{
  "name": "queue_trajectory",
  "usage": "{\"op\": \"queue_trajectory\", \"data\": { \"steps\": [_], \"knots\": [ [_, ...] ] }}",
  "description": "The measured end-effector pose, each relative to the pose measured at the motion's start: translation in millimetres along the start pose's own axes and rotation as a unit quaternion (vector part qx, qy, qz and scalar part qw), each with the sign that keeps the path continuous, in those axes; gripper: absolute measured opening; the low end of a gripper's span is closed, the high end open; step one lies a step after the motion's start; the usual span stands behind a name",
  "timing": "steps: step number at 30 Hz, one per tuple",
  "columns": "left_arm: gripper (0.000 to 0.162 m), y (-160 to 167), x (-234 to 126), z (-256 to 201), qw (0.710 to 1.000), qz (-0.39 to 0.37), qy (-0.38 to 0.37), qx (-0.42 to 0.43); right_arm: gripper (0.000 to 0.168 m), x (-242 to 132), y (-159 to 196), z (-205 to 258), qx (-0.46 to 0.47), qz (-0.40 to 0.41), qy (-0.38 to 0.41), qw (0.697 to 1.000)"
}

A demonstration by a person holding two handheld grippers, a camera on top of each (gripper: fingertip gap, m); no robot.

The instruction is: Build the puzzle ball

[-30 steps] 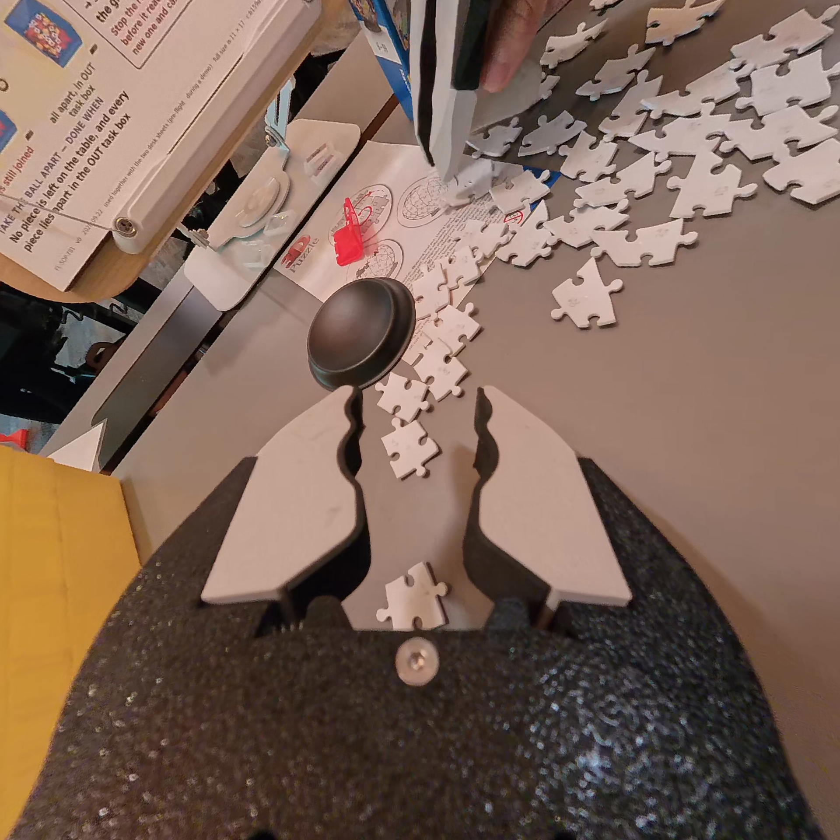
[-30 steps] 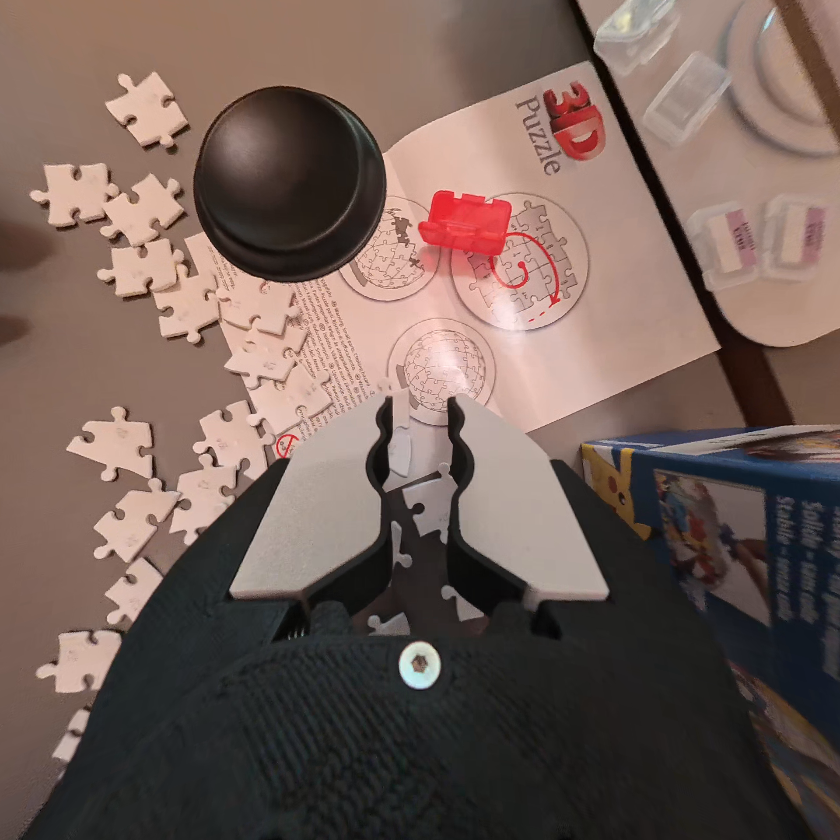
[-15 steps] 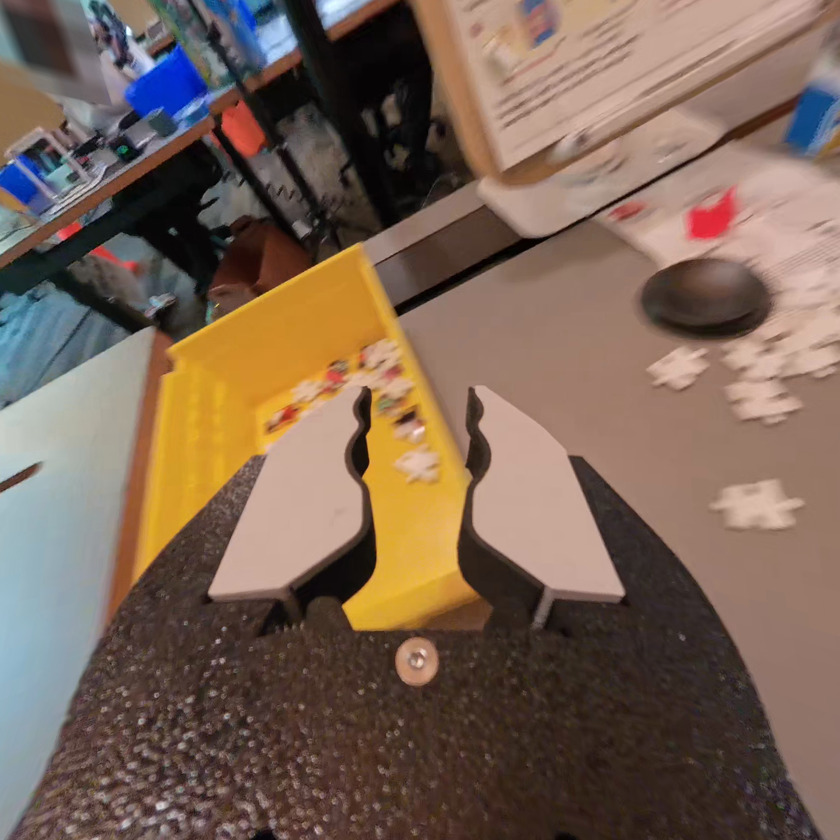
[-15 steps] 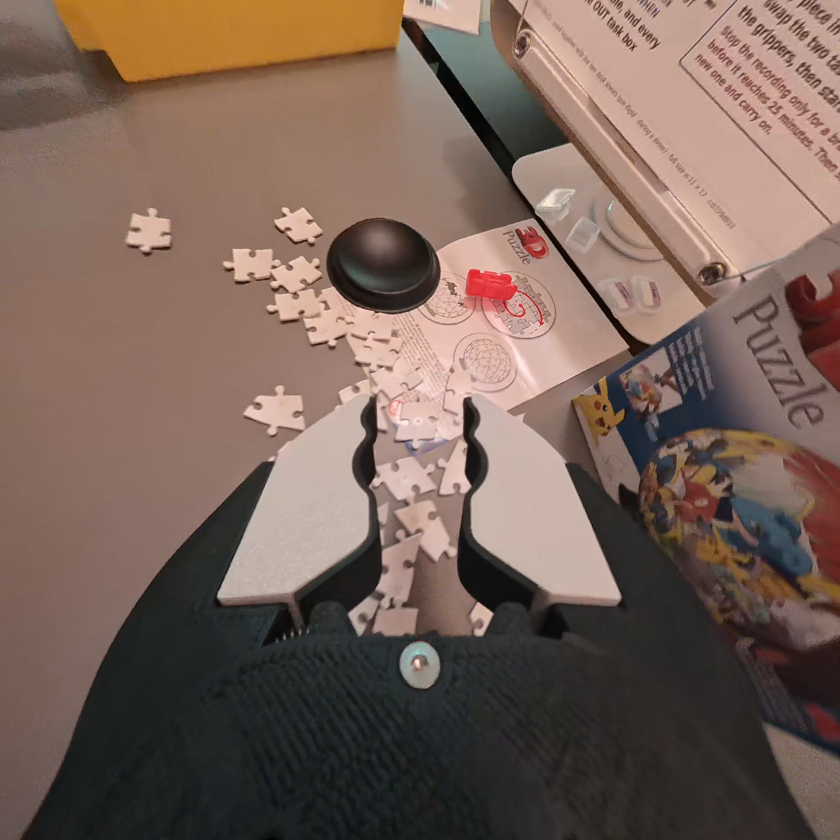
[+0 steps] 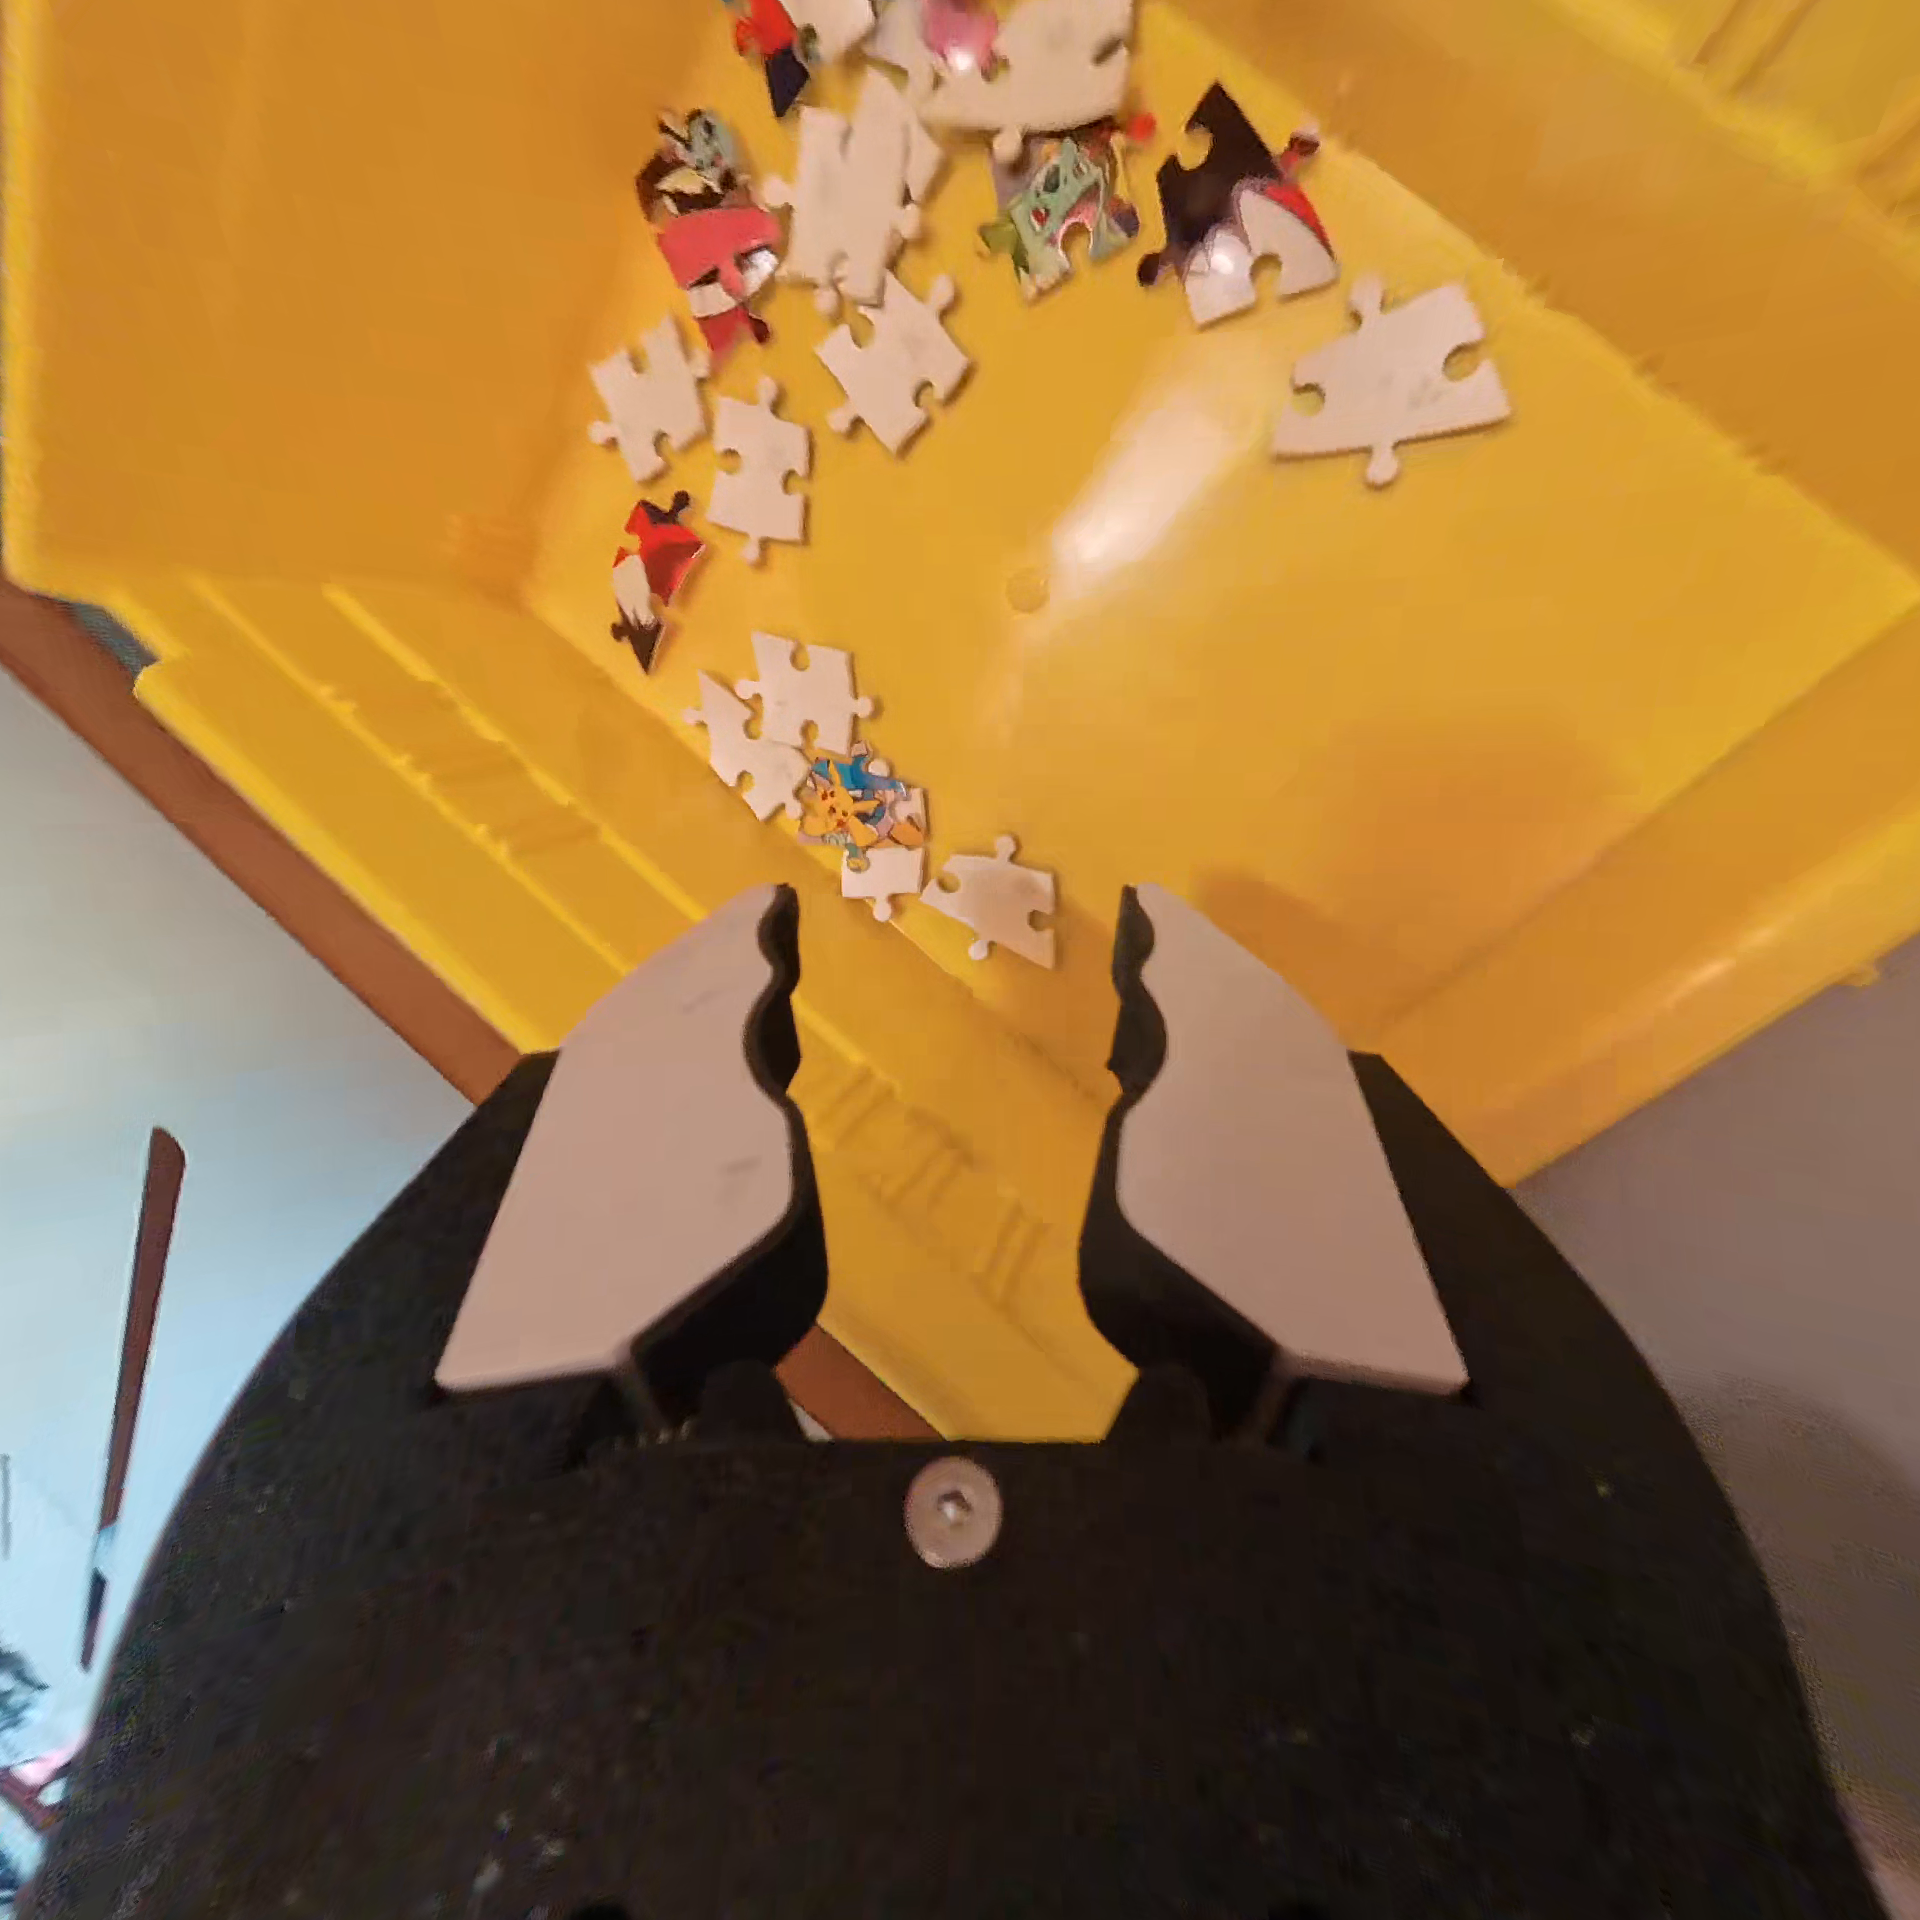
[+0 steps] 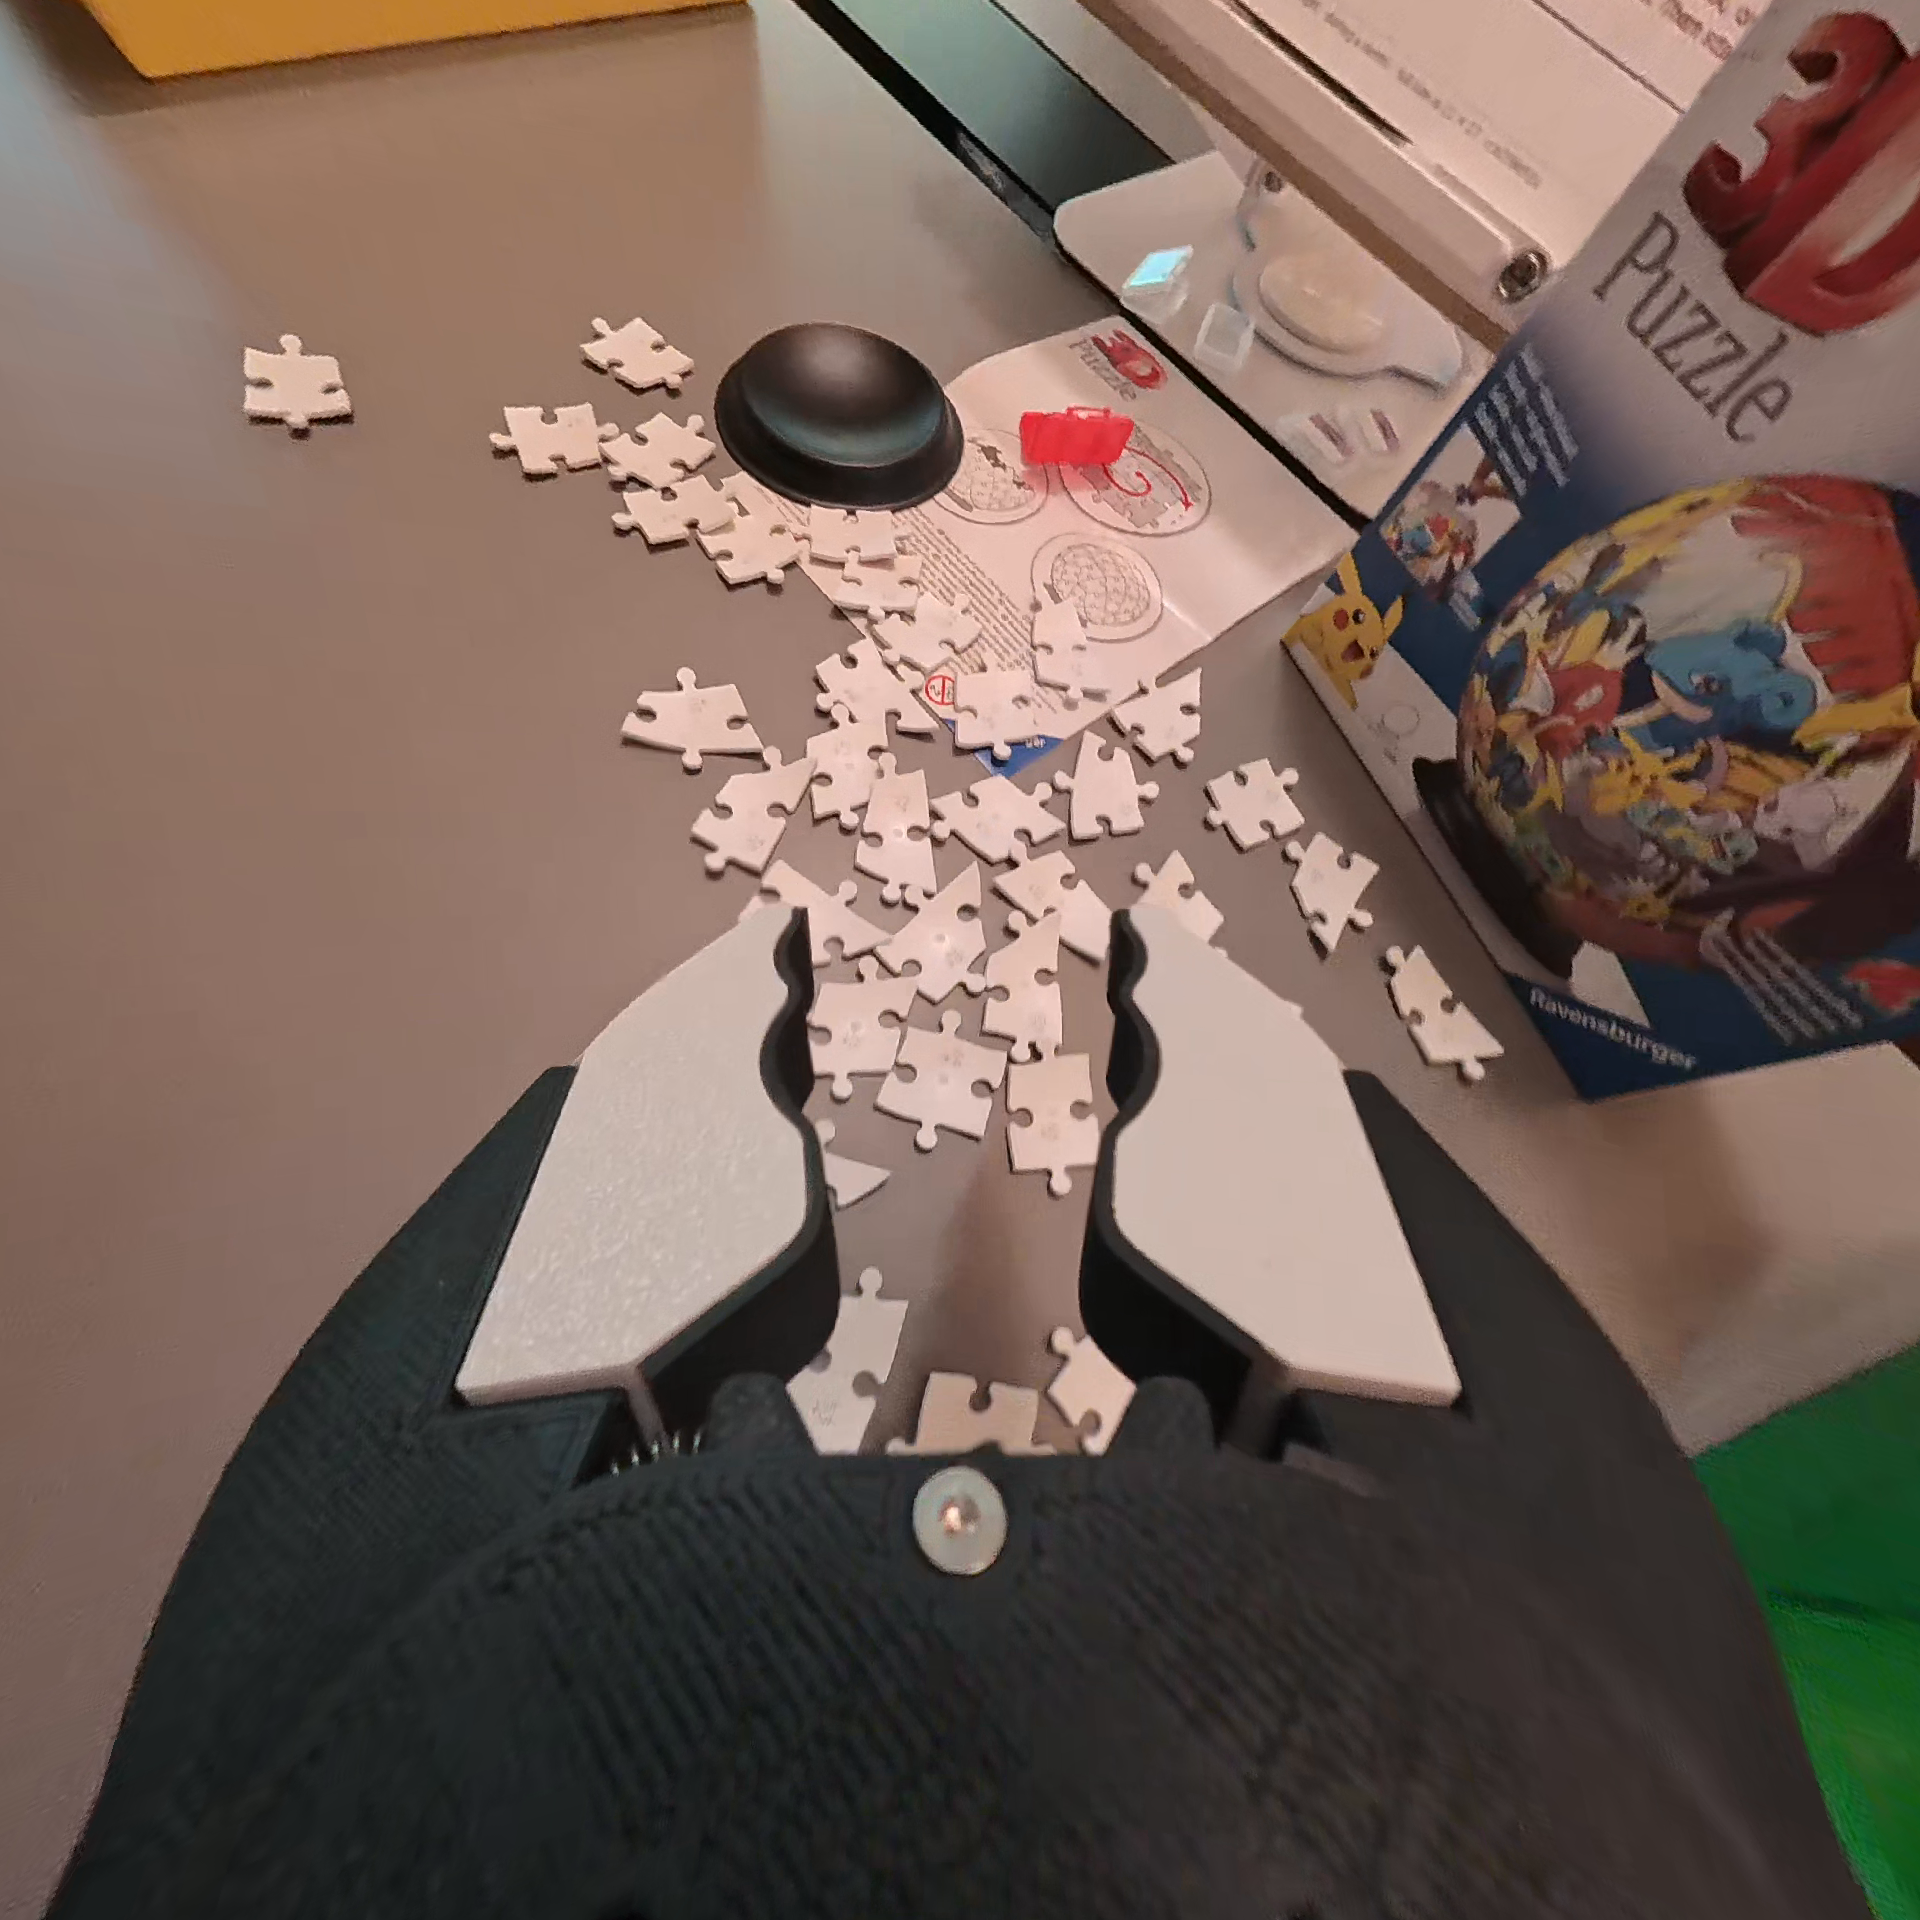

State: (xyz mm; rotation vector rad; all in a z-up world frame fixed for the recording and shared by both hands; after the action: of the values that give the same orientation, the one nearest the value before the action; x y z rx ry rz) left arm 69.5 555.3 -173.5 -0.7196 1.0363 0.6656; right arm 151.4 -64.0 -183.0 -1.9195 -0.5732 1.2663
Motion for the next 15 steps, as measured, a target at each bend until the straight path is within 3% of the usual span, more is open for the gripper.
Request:
{"op": "queue_trajectory", "data": {
  "steps": [1,7,15],
  "knots": [
    [0.057,-2.3,4.7,4.1,1.0,0.012,0.008,0.012,0.056,-1.8,2.7,0.6,0.003,0.003,0.005,1.0],
    [0.063,-13.2,24.6,23.1,0.995,0.07,0.068,0.034,0.056,-8.9,8.5,2.9,0.016,-0.015,0.011,1.0],
    [0.061,-34.7,58.7,30.2,0.982,0.153,0.082,0.068,0.056,1.9,12.7,3.9,0.01,-0.013,0.004,1.0]
  ]
}}
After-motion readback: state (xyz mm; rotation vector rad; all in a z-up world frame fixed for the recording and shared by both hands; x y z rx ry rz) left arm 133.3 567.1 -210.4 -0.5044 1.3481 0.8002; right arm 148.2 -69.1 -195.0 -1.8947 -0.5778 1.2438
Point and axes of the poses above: each gripper's, where its closed fingertips meet, x out along the fingers, y out of its underside, z = x × y across the jaws, the point moved 8 cm from there along -x, back along the fingers, and after that the axes turned 3 degrees about -x, right-handed, at the moved point
